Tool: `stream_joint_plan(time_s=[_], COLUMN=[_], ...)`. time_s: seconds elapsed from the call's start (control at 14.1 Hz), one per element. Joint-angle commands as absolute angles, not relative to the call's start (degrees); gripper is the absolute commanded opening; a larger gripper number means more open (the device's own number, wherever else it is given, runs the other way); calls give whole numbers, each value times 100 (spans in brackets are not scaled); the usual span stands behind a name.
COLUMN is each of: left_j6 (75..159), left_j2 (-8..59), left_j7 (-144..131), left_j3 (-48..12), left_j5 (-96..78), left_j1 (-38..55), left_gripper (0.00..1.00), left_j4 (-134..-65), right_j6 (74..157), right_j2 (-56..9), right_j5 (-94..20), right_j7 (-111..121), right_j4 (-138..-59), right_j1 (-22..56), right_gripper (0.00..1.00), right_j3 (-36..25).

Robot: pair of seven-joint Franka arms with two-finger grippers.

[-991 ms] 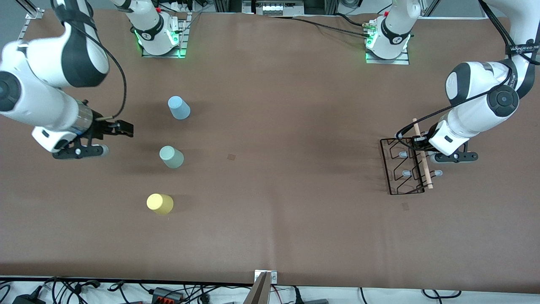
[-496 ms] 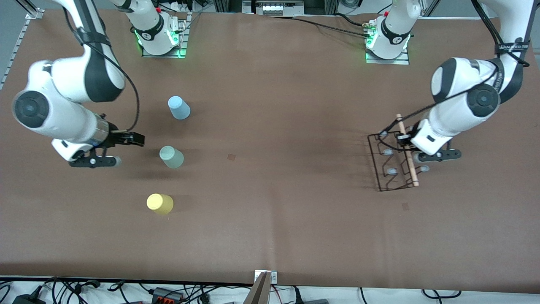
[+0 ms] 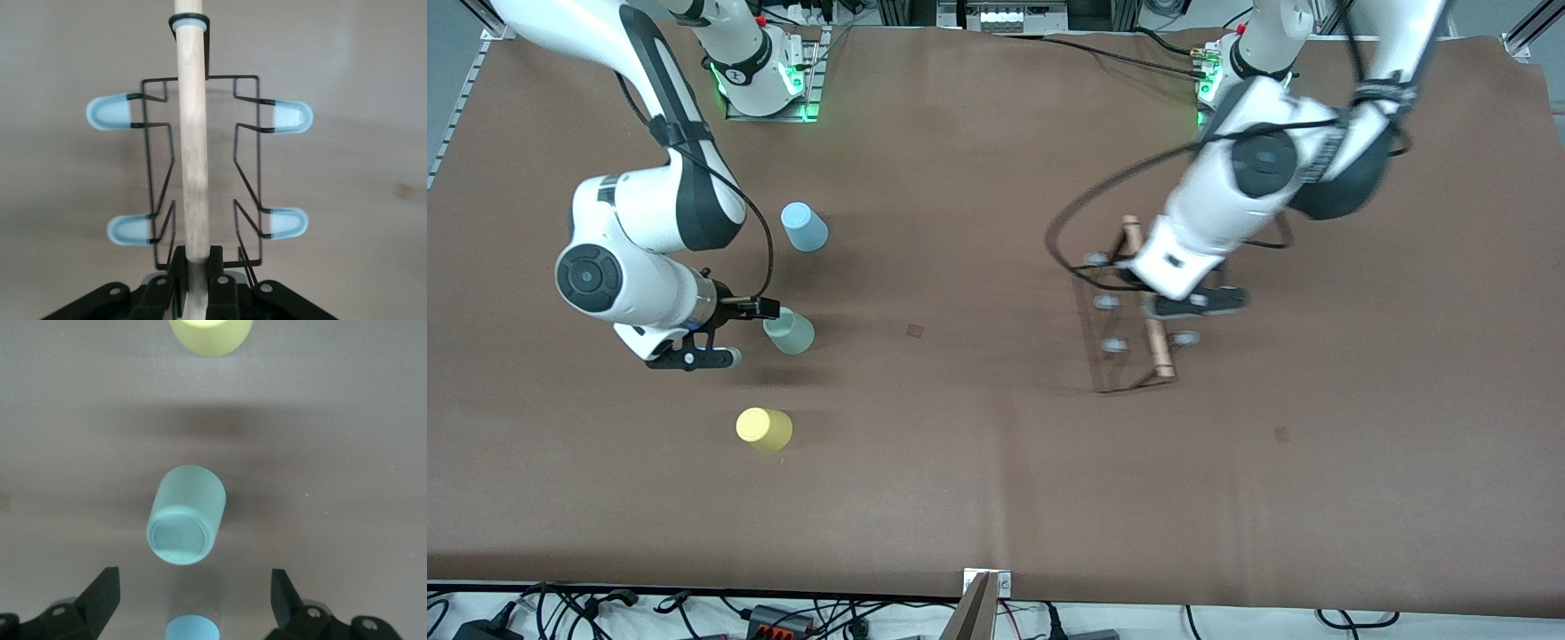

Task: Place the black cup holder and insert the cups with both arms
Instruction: 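Carry the rack with the left gripper while the right gripper reaches the green cup, then set the rack down mid-table and withdraw the left gripper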

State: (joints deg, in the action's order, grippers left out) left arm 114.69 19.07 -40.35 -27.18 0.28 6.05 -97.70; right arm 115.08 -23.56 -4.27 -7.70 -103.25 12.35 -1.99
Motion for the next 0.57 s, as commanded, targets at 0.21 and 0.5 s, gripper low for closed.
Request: stream_joint_plan(time_s=[0.21,0.5], left_j6=[11329,11364], left_j2=[3461,4016], left_j7=[-5419,-5590], left_j3=[-2689,-2681], left_j5=[1132,1266], left_j1=[1792,2065], left_gripper=[1,4], left_j4=[-8123,-7498], right_j6=[11900,11839], right_j2=[-2698,-2777], right_j5=[-571,-571], right_j7=[-1326,-1406], right_j4=[-10327,-10389], right_j1=[1406,1406], right_gripper=[100,100], right_j3=[-211,-202])
